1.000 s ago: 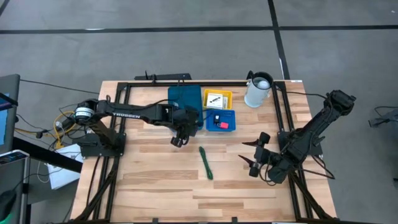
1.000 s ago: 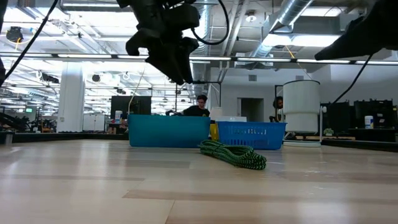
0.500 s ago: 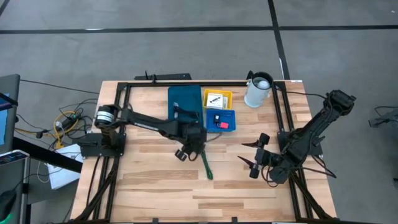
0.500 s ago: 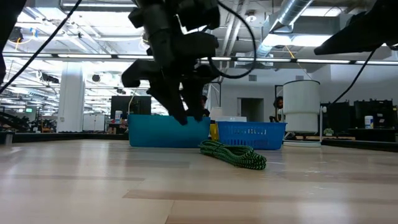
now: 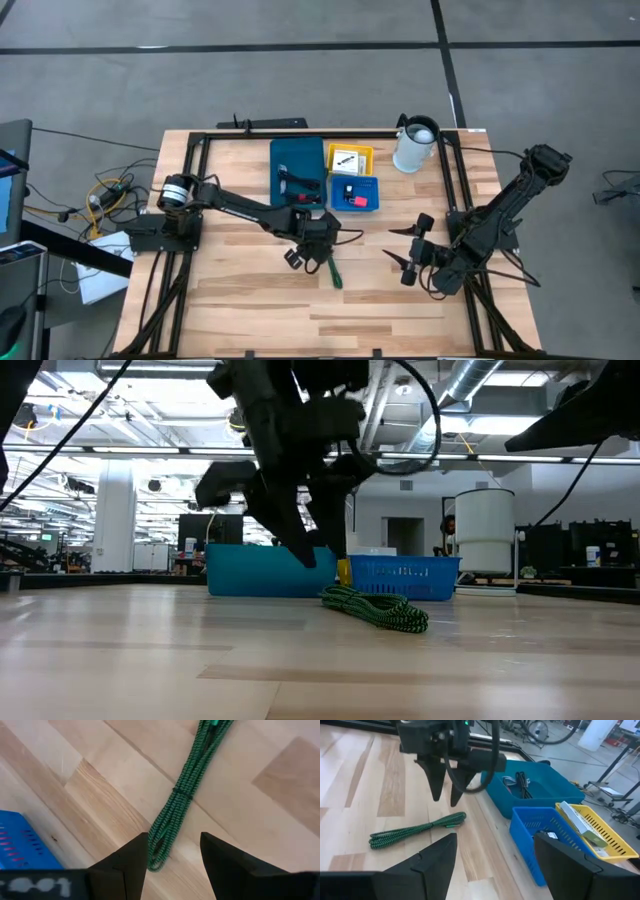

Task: Pick and place items into bin
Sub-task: Put the green charger cable into the big dark blue bin

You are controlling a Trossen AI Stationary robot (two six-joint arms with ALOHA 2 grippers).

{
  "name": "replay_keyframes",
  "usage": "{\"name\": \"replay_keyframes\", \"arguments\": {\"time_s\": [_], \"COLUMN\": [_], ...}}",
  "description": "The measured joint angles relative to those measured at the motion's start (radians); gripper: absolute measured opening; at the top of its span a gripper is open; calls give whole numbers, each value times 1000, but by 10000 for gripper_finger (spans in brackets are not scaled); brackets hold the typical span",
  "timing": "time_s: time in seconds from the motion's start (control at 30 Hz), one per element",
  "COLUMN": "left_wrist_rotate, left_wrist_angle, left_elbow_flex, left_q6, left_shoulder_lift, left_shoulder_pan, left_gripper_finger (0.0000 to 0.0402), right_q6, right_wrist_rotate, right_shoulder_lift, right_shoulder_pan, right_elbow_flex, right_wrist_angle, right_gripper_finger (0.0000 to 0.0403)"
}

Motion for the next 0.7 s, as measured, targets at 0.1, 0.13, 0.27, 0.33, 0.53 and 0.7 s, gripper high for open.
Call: {"name": "replay_keyframes", "arguments": {"time_s": [0.1,0.13,0.27,0.33,0.53,0.7], "left_wrist_rotate": [-9,-10,-11,-10,1,-12], "left_wrist_angle": [7,23,11,15,22,5], "left_elbow_flex": [0,9,18,19,25,27], "left_q6": [23,29,41,44,34,-8], "left_shoulder_lift": [16,29,73,95,114,113], "left_shoulder_pan": [0,0,0,0,7,7], "left_gripper_finger": [171,171,171,171,167,132], "right_q6": [2,2,3,3,3,3], "right_wrist_rotate": [0,-1,-2,-1,-2,-1], "right_shoulder_lift": [0,0,0,0,0,0], "right_shoulder_pan": [0,0,0,0,0,0], "right_elbow_flex": [0,0,0,0,0,0], "right_wrist_angle": [-2,-4,0,4,2,2], "right_gripper_finger": [260,260,260,260,260,260]}}
